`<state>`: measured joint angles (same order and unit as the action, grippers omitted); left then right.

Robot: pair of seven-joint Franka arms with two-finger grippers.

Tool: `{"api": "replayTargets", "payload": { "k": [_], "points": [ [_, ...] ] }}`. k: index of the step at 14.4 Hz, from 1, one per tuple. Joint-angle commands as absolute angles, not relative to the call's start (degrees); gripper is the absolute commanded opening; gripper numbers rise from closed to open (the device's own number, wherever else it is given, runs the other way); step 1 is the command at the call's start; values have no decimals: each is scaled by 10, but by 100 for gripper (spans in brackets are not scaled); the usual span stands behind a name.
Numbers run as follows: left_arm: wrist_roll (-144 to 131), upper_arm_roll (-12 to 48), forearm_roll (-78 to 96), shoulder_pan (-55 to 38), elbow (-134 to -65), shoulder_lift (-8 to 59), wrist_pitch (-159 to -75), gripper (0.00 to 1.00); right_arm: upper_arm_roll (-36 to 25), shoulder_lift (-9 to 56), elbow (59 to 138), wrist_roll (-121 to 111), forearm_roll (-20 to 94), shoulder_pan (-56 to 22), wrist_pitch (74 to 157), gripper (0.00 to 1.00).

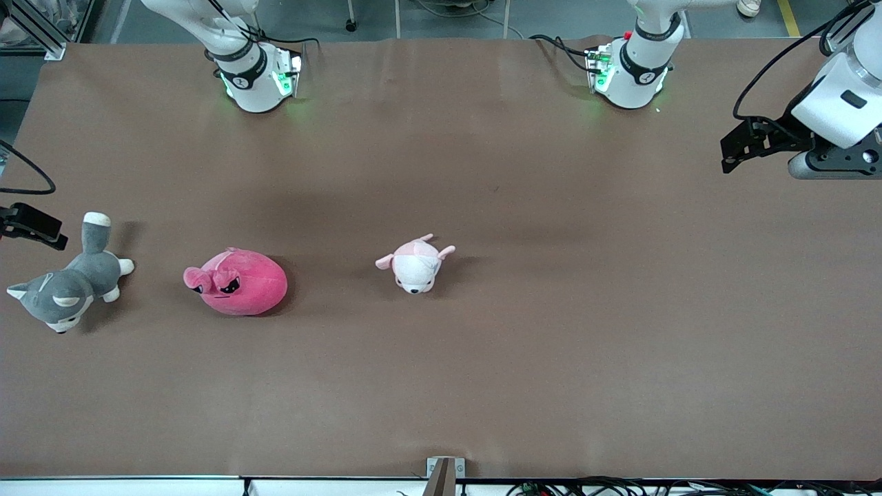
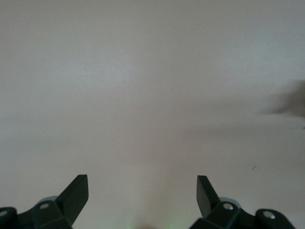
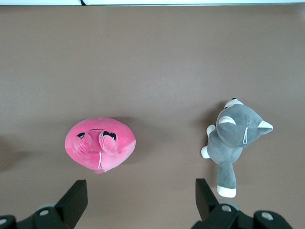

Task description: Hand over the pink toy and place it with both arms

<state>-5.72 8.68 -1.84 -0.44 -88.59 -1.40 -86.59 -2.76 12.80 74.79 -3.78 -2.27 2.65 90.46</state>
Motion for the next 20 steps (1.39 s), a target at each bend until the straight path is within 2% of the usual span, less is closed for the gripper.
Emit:
{"api": "replayTargets", "payload": {
  "k": [1, 5, 7, 20],
  "points": [
    [-47, 87, -8, -1, -884, -21, -866, 100, -37, 92, 790, -42, -12, 16, 902, 100],
    [-47, 88, -8, -2, -883, -20, -866, 100, -36, 20, 897, -44, -12, 13, 943, 100],
    [-47, 87, -8, -1, -884, -19, -866, 100, -34, -1, 926, -40, -13, 11, 953, 100],
    [-46, 87, -8, 4, -884, -18, -864, 100, -35, -6, 930, -40, -12, 14, 948, 100]
  ]
}}
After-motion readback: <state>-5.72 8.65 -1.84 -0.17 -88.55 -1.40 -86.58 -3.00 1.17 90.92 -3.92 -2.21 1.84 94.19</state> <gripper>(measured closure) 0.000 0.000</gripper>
